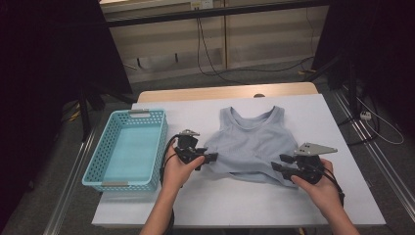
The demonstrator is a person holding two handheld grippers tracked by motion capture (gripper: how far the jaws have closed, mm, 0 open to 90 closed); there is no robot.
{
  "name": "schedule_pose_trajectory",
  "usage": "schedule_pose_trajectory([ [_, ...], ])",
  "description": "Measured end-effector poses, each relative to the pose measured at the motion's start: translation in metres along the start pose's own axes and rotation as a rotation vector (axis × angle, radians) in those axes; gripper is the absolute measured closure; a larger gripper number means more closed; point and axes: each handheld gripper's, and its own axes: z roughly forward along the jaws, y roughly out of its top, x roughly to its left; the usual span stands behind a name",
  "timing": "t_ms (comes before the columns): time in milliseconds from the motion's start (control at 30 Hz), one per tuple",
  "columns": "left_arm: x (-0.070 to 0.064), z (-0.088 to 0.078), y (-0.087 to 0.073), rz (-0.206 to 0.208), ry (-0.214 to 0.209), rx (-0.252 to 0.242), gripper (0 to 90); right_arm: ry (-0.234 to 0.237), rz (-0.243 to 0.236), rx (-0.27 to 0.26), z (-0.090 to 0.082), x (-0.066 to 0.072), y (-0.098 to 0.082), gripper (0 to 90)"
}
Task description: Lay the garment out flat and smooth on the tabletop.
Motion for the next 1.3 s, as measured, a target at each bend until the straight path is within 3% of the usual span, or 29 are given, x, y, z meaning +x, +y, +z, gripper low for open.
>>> schedule_pose_trajectory([
  [100,0.001,0.004,0.001,0.002,-0.004,0.006,53.2,-0.027,0.007,0.019,0.001,-0.004,-0.004,53.8],
  [267,0.002,0.012,-0.001,0.000,0.003,0.029,64.6,-0.141,-0.013,0.058,-0.004,-0.010,-0.010,52.1],
  [400,0.001,0.014,-0.001,-0.010,0.016,0.059,71.1,-0.173,0.056,0.070,-0.006,-0.017,-0.016,51.6],
  [567,0.005,0.007,0.000,-0.035,0.022,0.032,77.0,-0.210,0.097,0.104,-0.004,-0.026,-0.023,50.7],
  [667,0.007,0.004,0.000,-0.040,0.018,0.011,77.3,-0.199,0.105,0.126,-0.001,-0.027,-0.025,56.0],
  [700,0.007,0.004,0.000,-0.040,0.014,0.012,77.4,-0.184,0.110,0.136,0.001,-0.027,-0.026,65.2],
  [833,0.008,0.003,-0.002,-0.052,0.008,0.025,77.4,-0.128,0.114,0.150,0.004,-0.026,-0.022,85.9],
  [933,0.007,0.001,-0.001,-0.051,-0.004,0.017,77.3,-0.113,0.105,0.146,0.002,-0.028,-0.018,87.5],
  [1000,0.006,0.002,0.000,-0.038,-0.007,0.014,76.8,-0.127,0.090,0.113,-0.007,-0.031,-0.012,88.0],
  [1100,0.004,0.004,0.000,-0.025,-0.025,0.018,75.6,-0.145,0.077,0.104,-0.011,-0.035,-0.010,88.3],
  [1300,-0.002,0.010,0.003,0.007,-0.037,0.008,69.4,-0.166,0.163,0.072,-0.012,-0.054,-0.020,88.4],
])
